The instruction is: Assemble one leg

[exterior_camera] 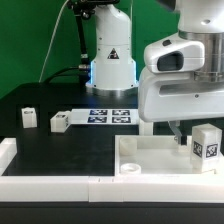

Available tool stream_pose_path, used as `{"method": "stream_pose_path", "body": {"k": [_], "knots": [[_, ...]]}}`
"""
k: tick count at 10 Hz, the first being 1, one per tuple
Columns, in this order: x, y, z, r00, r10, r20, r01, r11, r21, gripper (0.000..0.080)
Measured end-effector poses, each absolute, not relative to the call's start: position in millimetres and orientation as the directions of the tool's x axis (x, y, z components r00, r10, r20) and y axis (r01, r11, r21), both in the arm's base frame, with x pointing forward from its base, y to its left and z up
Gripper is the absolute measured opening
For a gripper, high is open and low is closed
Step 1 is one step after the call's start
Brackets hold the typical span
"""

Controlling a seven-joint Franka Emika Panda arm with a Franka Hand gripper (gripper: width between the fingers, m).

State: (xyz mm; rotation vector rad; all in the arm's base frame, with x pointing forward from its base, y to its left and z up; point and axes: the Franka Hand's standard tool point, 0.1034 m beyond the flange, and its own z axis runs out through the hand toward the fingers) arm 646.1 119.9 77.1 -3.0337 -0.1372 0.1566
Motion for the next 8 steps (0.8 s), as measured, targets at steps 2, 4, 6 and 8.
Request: {"method": "stream_pose_path", "body": {"k": [2,4,6,8], "knots": [[646.7,120.2,77.2,0.986,0.14,-0.09,0.13,-0.985,-0.11,0.0649],[646.8,120.1,77.2,0.986,0.14,-0.09,0.13,-0.985,-0.11,0.038],[647.0,118.8,77.2,0.987,0.135,-0.09,0.125,-0.986,-0.108,0.0291],[647.1,118.5,77.2,0.99,0.105,-0.093,0.095,-0.99,-0.105,0.0291]]}}
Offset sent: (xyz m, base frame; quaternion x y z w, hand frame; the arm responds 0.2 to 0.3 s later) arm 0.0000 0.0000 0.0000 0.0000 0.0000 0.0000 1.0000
